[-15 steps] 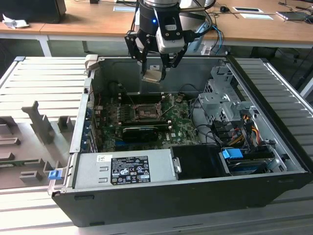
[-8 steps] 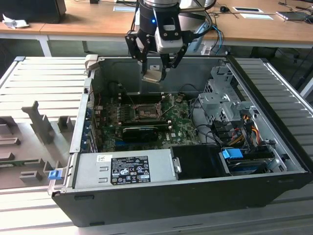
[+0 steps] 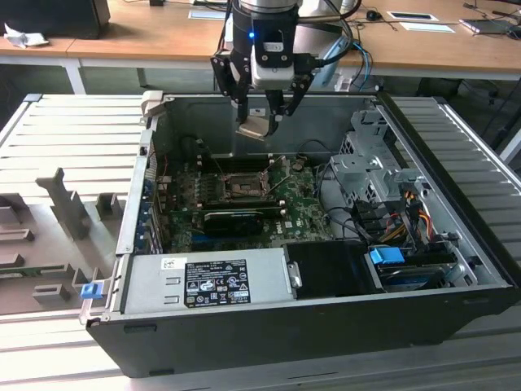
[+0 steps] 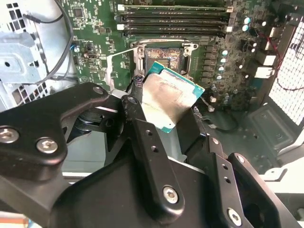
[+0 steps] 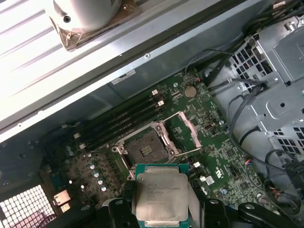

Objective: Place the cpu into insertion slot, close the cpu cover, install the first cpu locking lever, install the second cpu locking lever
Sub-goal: 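Place the cpu into insertion slot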

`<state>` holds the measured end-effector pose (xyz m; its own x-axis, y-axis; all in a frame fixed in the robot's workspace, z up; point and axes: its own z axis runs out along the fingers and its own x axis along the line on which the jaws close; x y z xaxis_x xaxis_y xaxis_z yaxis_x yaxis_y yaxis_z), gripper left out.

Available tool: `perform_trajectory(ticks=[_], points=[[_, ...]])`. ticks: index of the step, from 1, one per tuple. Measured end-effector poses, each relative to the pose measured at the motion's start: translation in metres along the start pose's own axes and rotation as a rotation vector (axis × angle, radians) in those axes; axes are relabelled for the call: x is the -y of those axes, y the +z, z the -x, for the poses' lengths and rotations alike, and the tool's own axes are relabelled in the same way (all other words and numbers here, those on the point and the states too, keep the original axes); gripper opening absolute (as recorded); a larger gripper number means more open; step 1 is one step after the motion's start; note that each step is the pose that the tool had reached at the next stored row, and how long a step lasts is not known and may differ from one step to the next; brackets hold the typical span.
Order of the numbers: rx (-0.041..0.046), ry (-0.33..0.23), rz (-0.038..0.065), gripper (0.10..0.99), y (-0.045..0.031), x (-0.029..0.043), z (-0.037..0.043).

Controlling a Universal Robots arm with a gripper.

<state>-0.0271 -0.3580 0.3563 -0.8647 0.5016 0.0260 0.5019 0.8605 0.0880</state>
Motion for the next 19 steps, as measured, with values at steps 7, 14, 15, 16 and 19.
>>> perform_trajectory(ticks=[7,14,15,16,19], points=[[0.0017,0.020,0.000,0.529,0.0023,0.0002,0.0000],[0.0022,0.025,0.001,0.529,0.0041,0.0004,0.0001],[0.0024,0.027,0.001,0.529,0.0041,0.0004,0.0001],[0.0026,0.029,0.001,0.529,0.0042,0.0004,0.0001],[0.0032,0.035,0.001,0.529,0.0043,0.0004,0.0001]])
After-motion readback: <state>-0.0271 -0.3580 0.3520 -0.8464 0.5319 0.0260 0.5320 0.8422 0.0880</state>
